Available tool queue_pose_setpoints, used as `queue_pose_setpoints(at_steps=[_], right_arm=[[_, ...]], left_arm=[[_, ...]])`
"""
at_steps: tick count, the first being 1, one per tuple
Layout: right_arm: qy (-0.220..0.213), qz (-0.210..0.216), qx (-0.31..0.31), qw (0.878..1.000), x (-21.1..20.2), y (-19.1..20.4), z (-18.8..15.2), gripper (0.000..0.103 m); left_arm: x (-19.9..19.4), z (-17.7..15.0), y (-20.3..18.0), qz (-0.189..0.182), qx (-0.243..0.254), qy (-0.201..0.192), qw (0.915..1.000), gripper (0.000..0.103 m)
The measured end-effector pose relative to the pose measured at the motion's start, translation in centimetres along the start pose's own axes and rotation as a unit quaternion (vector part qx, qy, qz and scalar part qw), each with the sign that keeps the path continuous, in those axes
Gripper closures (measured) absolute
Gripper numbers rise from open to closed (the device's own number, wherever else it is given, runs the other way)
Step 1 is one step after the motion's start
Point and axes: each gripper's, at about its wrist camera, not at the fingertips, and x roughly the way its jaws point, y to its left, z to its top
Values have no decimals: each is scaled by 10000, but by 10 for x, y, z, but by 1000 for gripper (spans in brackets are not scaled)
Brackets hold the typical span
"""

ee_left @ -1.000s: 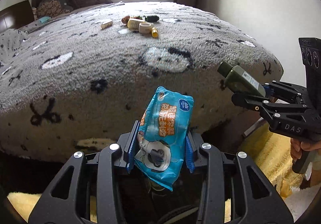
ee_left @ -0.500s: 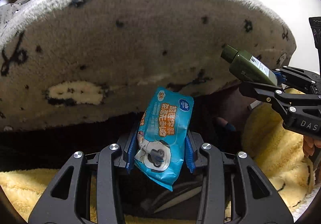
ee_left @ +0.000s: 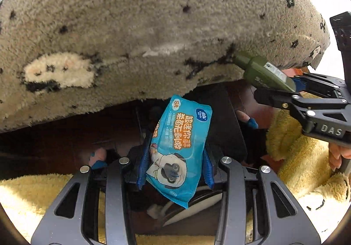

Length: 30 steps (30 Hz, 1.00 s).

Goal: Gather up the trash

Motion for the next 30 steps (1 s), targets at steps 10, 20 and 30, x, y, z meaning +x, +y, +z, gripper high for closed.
queue_pose_setpoints(at_steps=[10,20,30], right_arm=[[234,105,20,9997,16,-2,0,61],[291,159,-33,9994,28,8,6,60],[163,126,110,9997,23,4,12,44]], left_arm=[[13,-3,-2,-200,-23,237,9995,64],[22,-4,-4,-278,-136,463,9984,62],[23,-6,-1,-203,-214,531,9982,42]])
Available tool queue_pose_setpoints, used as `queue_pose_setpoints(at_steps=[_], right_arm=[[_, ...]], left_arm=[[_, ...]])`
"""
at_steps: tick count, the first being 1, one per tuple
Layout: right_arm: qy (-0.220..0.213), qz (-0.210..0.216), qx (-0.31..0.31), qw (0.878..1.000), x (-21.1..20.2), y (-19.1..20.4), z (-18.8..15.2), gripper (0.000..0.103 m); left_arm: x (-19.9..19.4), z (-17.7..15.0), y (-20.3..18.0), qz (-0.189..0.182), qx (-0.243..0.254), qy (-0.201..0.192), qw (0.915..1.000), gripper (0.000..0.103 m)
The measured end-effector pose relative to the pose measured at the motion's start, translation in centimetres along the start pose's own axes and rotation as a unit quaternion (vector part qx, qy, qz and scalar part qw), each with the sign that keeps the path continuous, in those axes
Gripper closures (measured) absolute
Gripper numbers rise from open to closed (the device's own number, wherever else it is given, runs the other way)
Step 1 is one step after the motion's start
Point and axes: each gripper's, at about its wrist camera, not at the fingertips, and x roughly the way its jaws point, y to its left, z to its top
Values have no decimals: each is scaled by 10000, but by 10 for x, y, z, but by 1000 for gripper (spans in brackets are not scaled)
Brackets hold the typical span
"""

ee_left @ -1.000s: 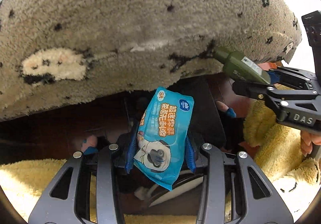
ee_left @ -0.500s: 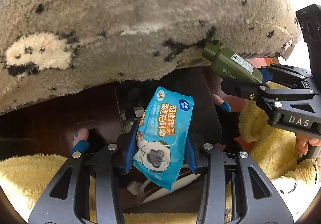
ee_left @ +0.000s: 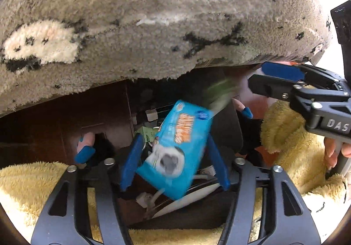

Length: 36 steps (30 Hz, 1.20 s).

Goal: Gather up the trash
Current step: 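Open both tools to drop the bottle and wipes pack into the bin, then raise both open tools back over the items on the bed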

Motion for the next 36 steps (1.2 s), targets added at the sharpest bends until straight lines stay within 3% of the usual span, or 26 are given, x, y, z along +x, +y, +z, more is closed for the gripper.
queue_pose_setpoints(at_steps=[9,16,25,36], right_arm=[[-368,-125,28,9992,-23,-8,11,39],[-1120,-248,-250,9931,-66,-4,19,38],[-1756,-507,-432,9822,-110,-5,42,38],[-2121,-773,-456,9731,-136,-25,86,38]], left_arm=[[-15,4,-2,120,41,-220,9997,16],[-57,11,-7,386,232,-771,9960,15],[-125,34,-7,667,359,-1623,9838,15],[-167,75,17,969,183,-2162,9714,15]])
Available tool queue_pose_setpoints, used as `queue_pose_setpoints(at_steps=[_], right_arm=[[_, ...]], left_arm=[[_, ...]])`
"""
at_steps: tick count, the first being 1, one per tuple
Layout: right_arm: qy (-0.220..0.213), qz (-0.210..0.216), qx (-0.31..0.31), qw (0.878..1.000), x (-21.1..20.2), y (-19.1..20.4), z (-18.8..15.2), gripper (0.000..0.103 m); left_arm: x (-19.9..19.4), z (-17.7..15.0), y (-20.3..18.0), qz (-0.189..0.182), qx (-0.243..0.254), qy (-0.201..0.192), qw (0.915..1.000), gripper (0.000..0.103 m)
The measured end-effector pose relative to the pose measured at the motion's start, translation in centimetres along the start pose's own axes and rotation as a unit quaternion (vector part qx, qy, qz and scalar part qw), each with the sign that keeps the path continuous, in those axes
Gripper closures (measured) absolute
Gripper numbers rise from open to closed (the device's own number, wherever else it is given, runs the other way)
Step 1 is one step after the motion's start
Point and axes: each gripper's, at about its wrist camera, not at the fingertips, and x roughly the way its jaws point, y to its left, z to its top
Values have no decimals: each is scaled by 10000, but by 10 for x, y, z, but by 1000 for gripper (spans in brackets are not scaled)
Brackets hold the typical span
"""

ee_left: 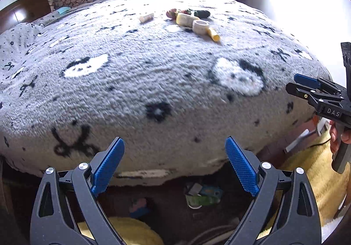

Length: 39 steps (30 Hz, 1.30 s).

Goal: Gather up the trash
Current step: 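Raise both open tools back over the items on the bed, then grasp the yellow-capped tube with the right tool while the left tool grasps the white tape roll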

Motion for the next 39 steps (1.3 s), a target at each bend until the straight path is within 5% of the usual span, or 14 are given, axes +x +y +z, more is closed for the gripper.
queue_pose_setpoints(at_steps=[10,28,35,39], right_arm=[[33,-15,-121,9999,38,0,58,38],[585,246,259,9976,147,24,120,39],[655,28,99,9978,150,12,123,85],[639,-39,120,9979,145,-5,124,86]], left_arm=[[27,47,25,13,-102,21,9999,15],[78,99,8,11,202,107,9997,15],[91,119,-2,-29,338,122,9993,15],[104,139,-17,-77,508,62,9987,15]])
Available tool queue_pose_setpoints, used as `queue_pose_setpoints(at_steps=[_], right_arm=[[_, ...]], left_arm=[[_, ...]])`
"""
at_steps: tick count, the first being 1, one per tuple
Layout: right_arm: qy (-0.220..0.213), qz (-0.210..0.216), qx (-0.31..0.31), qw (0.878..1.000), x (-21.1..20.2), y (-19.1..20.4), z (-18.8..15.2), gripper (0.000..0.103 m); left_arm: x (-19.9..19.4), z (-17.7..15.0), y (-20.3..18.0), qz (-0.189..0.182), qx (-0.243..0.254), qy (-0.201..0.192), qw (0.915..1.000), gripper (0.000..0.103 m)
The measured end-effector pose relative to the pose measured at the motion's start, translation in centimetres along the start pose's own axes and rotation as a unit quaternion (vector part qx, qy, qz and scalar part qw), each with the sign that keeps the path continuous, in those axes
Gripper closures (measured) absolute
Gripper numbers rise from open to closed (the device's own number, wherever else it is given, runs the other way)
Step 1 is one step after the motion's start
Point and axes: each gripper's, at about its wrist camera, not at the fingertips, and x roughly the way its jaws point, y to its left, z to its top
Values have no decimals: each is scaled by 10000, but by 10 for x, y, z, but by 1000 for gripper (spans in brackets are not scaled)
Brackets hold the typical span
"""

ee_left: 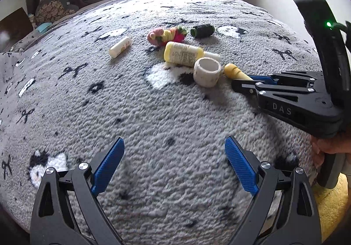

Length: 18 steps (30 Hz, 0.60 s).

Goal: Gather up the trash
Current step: 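Grasp the yellow-capped tube with the right tool while the left tool grasps the white tape roll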

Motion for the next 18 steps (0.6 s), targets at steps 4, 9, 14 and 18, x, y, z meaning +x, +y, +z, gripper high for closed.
queue_pose_setpoints(at_steps=[4,9,14,18], right_arm=[[-60,-205,121,9997,-11,-22,-2,86],[-104,-322,215,9992,-21,-44,-7,86],[-126,-305,195,9993,-29,-53,-14,86],[-150,-292,25,9995,-34,-49,-20,86]], left_arm=[[17,26,-14,-177,25,-114,9998,23],[43,50,-24,-257,-137,-105,9995,45],[56,58,-30,-262,-30,-116,9996,47],[60,64,-27,-261,-43,-145,9995,64]])
